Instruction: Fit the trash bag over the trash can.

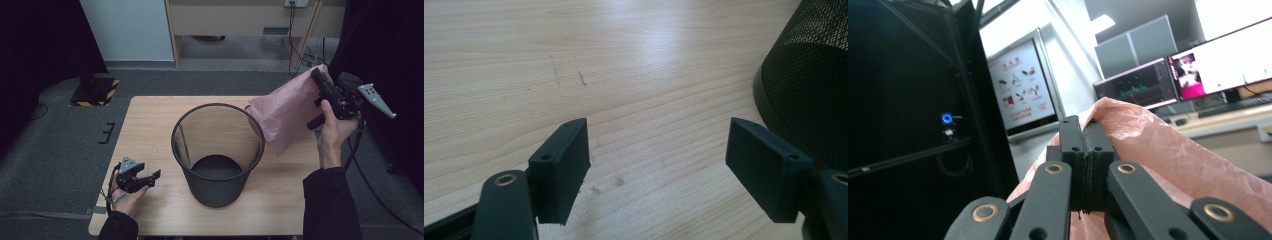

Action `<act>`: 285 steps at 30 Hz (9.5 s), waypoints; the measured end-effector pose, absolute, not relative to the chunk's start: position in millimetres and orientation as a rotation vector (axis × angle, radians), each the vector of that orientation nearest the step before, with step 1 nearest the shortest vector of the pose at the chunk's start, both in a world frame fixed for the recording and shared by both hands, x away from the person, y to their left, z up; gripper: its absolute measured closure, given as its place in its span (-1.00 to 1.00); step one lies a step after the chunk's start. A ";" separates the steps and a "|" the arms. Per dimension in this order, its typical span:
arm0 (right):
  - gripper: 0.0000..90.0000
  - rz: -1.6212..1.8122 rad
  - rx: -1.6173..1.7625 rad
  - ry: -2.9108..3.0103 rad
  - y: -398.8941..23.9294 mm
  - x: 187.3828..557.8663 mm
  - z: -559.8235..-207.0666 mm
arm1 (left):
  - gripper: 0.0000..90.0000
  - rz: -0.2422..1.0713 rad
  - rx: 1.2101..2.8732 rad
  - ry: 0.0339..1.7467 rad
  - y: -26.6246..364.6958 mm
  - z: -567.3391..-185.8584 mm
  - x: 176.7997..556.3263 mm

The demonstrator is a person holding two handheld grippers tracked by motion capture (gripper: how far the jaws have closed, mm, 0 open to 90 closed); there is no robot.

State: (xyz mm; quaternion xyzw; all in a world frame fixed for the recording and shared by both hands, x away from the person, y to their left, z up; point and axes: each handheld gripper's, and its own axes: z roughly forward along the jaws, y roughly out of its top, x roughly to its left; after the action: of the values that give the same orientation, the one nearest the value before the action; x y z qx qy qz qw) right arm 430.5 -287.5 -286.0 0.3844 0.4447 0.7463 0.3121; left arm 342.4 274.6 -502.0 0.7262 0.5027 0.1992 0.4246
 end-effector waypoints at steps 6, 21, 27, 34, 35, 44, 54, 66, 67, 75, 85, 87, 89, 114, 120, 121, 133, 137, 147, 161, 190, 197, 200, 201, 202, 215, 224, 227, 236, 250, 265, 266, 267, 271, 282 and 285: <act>1.00 1.986 0.946 1.180 -274.4 431.4 -256.0 | -0.44 0.502 1.817 1.253 274.7 -501.3 342.1; 1.00 2.061 0.838 1.179 -237.8 433.2 -204.5 | -0.44 0.505 1.825 1.247 274.0 -501.4 341.9; 1.00 2.072 0.809 1.179 -225.2 433.7 -191.6 | -0.44 0.508 1.830 1.243 273.9 -501.5 341.9; 1.00 2.101 0.780 1.198 -205.8 431.7 -181.2 | -0.44 0.508 1.831 1.241 273.6 -501.2 341.7; 1.00 2.106 0.776 1.200 -204.1 431.7 -180.0 | -0.44 0.509 1.831 1.240 273.6 -501.1 341.6; 1.00 2.117 0.760 1.243 -180.8 428.5 -180.0 | -0.44 0.512 1.828 1.238 273.9 -500.5 341.2; 1.00 2.067 0.776 1.346 -154.4 429.0 -200.5 | -0.43 0.520 1.812 1.236 274.0 -499.0 340.3; 1.00 1.981 0.794 1.462 -160.0 416.9 -228.4 | -0.40 0.531 1.729 1.226 273.8 -490.5 335.8; 0.99 1.982 0.793 1.476 -161.0 414.4 -231.9 | -0.40 0.530 1.722 1.228 274.4 -489.5 335.3; 0.99 1.950 0.800 1.555 -172.2 400.1 -248.9 | -0.38 0.552 1.656 1.211 274.5 -477.9 331.0; 0.96 1.920 0.760 1.640 -175.3 390.7 -255.1 | -0.31 0.584 1.566 1.155 275.1 -454.8 322.2; 0.96 1.910 0.751 1.667 -177.0 388.9 -254.9 | -0.30 0.589 1.545 1.143 274.8 -449.8 320.0; 0.96 1.907 0.736 1.687 -178.8 385.6 -254.7 | -0.30 0.592 1.531 1.133 274.3 -444.9 317.8; 0.95 1.861 0.640 1.880 -151.7 352.1 -278.6 | -0.20 0.583 1.399 0.866 223.0 -334.7 286.2; 0.94 1.853 0.623 1.900 -140.8 349.3 -286.3 | -0.18 0.582 1.411 0.812 202.0 -317.2 288.4; 0.94 1.851 0.619 1.899 -139.8 348.8 -287.2 | -0.18 0.583 1.414 0.806 199.4 -314.2 289.0; 0.94 1.854 0.576 1.920 -129.6 341.6 -295.2 | -0.12 0.548 1.398 0.760 163.7 -287.7 298.4; 0.94 1.843 0.556 1.928 -127.7 339.3 -297.5 | -0.12 0.527 1.416 0.729 147.6 -281.6 301.9; 0.93 1.858 0.511 1.951 -123.4 331.8 -301.6 | -0.05 0.495 1.448 0.706 118.5 -272.8 306.8; 0.92 1.867 0.453 1.991 -119.7 327.6 -305.3 | 0.16 0.433 1.519 0.743 104.6 -277.1 317.5; 0.45 1.941 0.481 1.945 -151.7 321.7 -281.5 | 1.00 0.394 1.483 0.731 124.9 -284.7 319.4; 0.13 1.846 0.549 1.830 -190.0 324.3 -262.4 | 1.00 0.407 1.469 0.747 138.0 -287.2 319.9; 0.09 1.844 0.599 1.824 -204.8 327.7 -266.2 | 1.00 0.422 1.464 0.759 144.6 -287.3 319.8; 0.09 1.839 0.609 1.834 -208.0 327.6 -268.8 | 1.00 0.423 1.460 0.762 146.4 -287.4 320.1; 0.10 1.841 0.613 1.840 -210.6 327.4 -271.8 | 1.00 0.426 1.459 0.766 148.0 -287.3 320.3; 0.79 1.797 0.607 2.002 -200.6 333.9 -301.5 | 1.00 0.445 1.453 0.761 160.5 -287.6 314.9; 0.83 1.787 0.627 2.125 -164.3 353.3 -322.1 | 1.00 0.462 1.455 0.732 167.5 -292.6 305.1; 0.77 1.773 0.638 2.155 -165.3 352.6 -325.5 | 1.00 0.464 1.470 0.727 165.4 -298.4 301.3; 0.32 1.899 0.608 2.009 -189.5 337.1 -314.1 | 1.00 0.481 1.479 0.735 165.3 -311.5 296.4; 0.74 1.759 0.667 2.027 -190.1 363.4 -334.6 | 1.00 0.468 1.492 0.693 160.3 -321.0 286.9; -0.30 1.971 0.890 1.683 -221.7 351.5 -317.0 | 1.00 0.430 1.580 0.665 152.9 -341.1 279.3; -0.34 1.978 0.912 1.660 -223.2 353.2 -316.5 | 1.00 0.430 1.586 0.664 152.6 -340.6 278.9; -0.36 1.981 0.935 1.643 -224.2 355.5 -316.3 | 1.00 0.432 1.592 0.663 152.3 -340.3 278.6; -0.39 1.970 1.002 1.621 -222.2 368.4 -318.4 | 1.00 0.433 1.597 0.652 151.2 -340.3 278.5; 0.68 2.013 0.982 1.740 -195.1 388.1 -338.4 | 1.00 0.414 1.605 0.640 148.5 -340.4 280.5; 0.95 2.020 0.941 1.744 -193.8 387.8 -339.5 | 0.87 0.390 1.595 0.647 148.8 -340.2 281.0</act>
State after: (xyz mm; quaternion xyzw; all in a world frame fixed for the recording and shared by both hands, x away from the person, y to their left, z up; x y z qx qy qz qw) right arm 387.8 -193.8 -339.5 0.3284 0.6089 0.7052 0.1553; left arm 281.0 148.8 -340.2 0.6981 0.2830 0.1705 0.6352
